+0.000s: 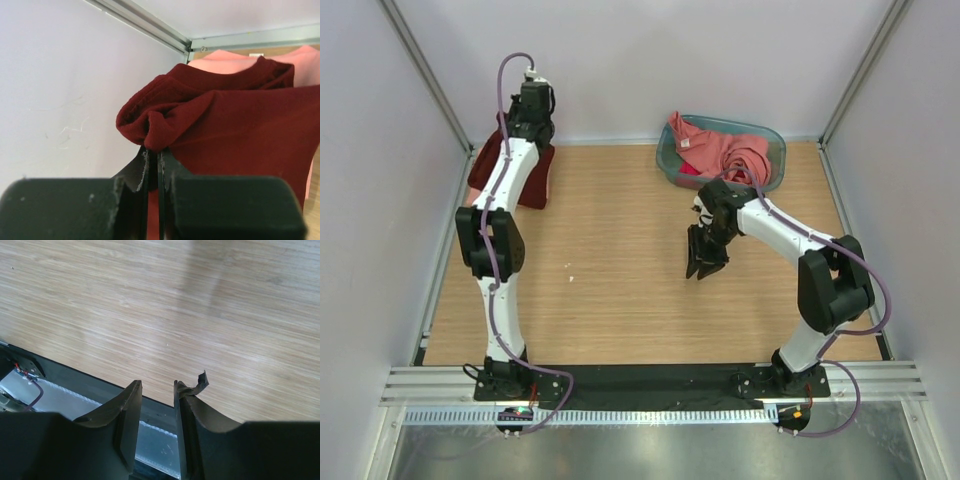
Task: Fold and stack the t-shirts
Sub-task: Neatly place the folded tshirt to the corner
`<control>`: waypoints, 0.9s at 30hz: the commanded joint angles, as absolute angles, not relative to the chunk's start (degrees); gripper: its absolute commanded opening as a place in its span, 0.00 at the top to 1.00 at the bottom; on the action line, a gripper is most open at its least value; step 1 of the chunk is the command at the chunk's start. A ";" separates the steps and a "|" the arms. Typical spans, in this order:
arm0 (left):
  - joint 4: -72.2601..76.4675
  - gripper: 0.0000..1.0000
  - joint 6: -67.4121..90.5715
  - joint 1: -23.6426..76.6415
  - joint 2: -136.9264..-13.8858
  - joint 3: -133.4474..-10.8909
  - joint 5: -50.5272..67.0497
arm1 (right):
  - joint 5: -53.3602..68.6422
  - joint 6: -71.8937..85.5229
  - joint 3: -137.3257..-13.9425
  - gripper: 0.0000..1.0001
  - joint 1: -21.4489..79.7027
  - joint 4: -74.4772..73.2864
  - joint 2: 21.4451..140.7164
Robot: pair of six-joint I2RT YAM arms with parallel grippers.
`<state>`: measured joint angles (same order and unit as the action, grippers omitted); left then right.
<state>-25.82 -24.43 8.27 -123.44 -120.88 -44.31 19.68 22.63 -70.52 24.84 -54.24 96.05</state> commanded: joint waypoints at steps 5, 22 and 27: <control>-20.30 1.00 -23.21 6.59 -126.65 -127.35 -43.33 | 19.87 22.85 -74.79 0.61 24.61 -54.75 98.52; -18.90 1.00 -19.95 2.73 -131.92 -129.72 -43.15 | 18.81 23.38 -79.45 0.61 24.52 -56.69 102.74; -18.55 1.00 -18.99 1.50 -133.68 -130.17 -42.63 | 18.72 23.82 -80.77 0.61 24.61 -57.13 103.97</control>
<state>-22.87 -20.93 2.57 -132.64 -127.22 -42.83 19.18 22.90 -78.15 24.73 -56.03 103.44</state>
